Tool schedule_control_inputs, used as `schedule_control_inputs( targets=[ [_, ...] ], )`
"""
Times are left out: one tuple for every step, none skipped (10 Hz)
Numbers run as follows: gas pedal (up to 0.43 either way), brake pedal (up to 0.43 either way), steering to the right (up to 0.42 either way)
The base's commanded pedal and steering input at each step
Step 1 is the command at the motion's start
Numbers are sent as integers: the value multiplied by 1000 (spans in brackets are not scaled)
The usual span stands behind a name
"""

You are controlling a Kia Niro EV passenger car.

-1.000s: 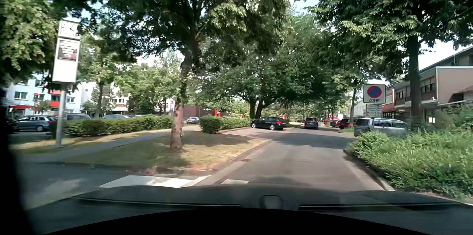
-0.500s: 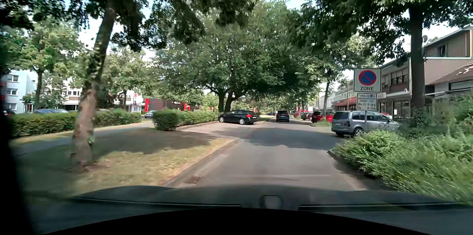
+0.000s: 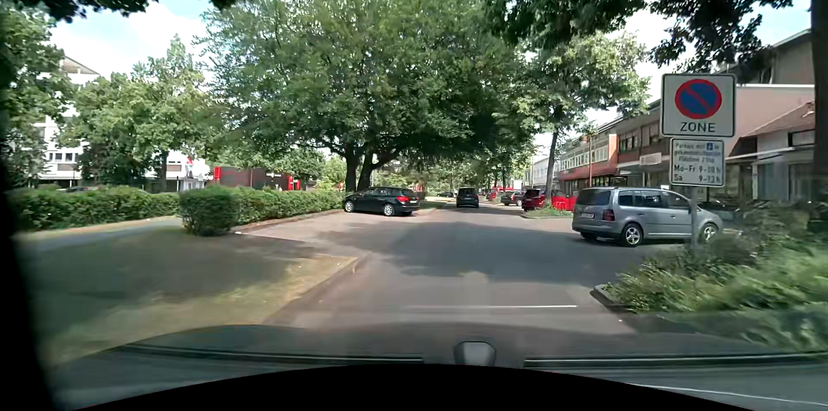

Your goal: Follow the waypoints while adhering to traffic rules and regulations

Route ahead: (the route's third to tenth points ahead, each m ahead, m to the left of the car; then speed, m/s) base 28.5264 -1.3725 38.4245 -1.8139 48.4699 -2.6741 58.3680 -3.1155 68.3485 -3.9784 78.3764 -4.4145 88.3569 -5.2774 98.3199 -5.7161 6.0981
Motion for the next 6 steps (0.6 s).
schedule_control_inputs(
  targets=[
    [189,6,59],
    [189,6,54],
    [197,6,52],
    [197,6,47],
    [197,6,41],
    [189,6,34]
  ],
)
